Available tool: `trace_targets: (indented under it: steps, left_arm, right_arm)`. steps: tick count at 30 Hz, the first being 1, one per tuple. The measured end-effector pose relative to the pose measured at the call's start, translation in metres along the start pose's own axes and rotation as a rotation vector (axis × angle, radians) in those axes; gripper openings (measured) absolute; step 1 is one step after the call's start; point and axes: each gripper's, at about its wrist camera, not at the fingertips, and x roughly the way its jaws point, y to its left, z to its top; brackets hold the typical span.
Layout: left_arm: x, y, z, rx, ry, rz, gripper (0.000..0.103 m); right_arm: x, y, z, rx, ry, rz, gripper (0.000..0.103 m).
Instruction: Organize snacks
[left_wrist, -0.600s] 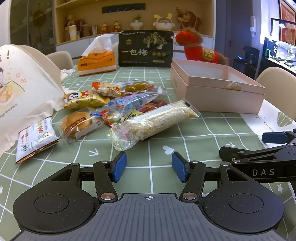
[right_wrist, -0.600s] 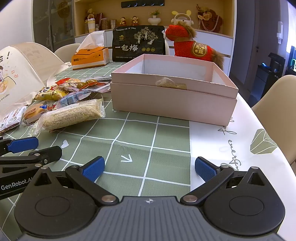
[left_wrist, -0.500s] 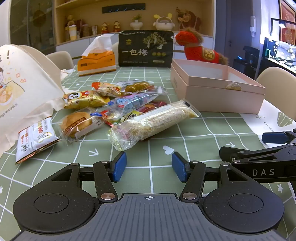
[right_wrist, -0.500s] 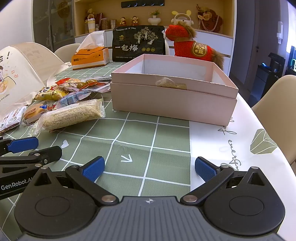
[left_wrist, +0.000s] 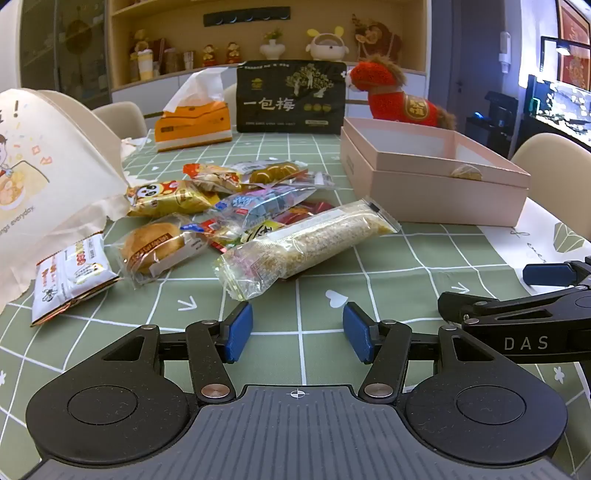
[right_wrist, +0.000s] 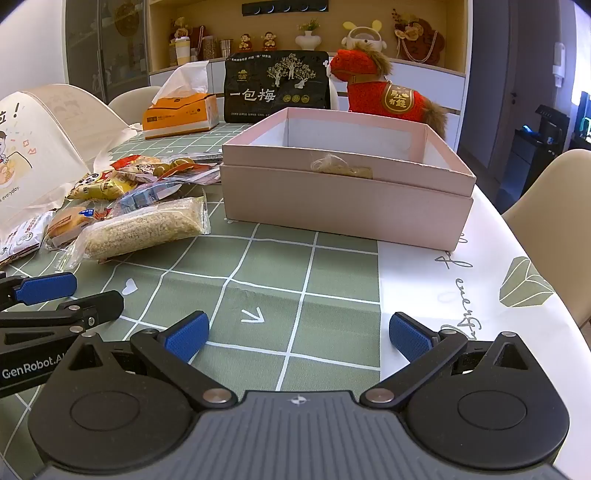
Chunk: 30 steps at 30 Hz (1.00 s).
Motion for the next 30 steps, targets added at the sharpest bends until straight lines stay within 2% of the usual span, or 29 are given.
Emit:
trace_targets:
  steps: [25,27,30]
  left_arm:
    - [0.0,0.0,0.0,-0.002,0.0,-0.001,0.062]
    - [0.001,-0.003,0.001,0.012,0.0,0.009,0.063]
    - [0.003,-0.002,0.004,0.011,-0.001,0.007,0.063]
  right_arm:
    - [0.0,0.0,-0.001,-0.001,-0.001,0.008,0.103]
    - [-0.002,-0.004,0.002,-0.008,0.032,0.037,0.103]
    - [-0.007,-0.007,0.012,-0.027,0.149,0.115,0.103]
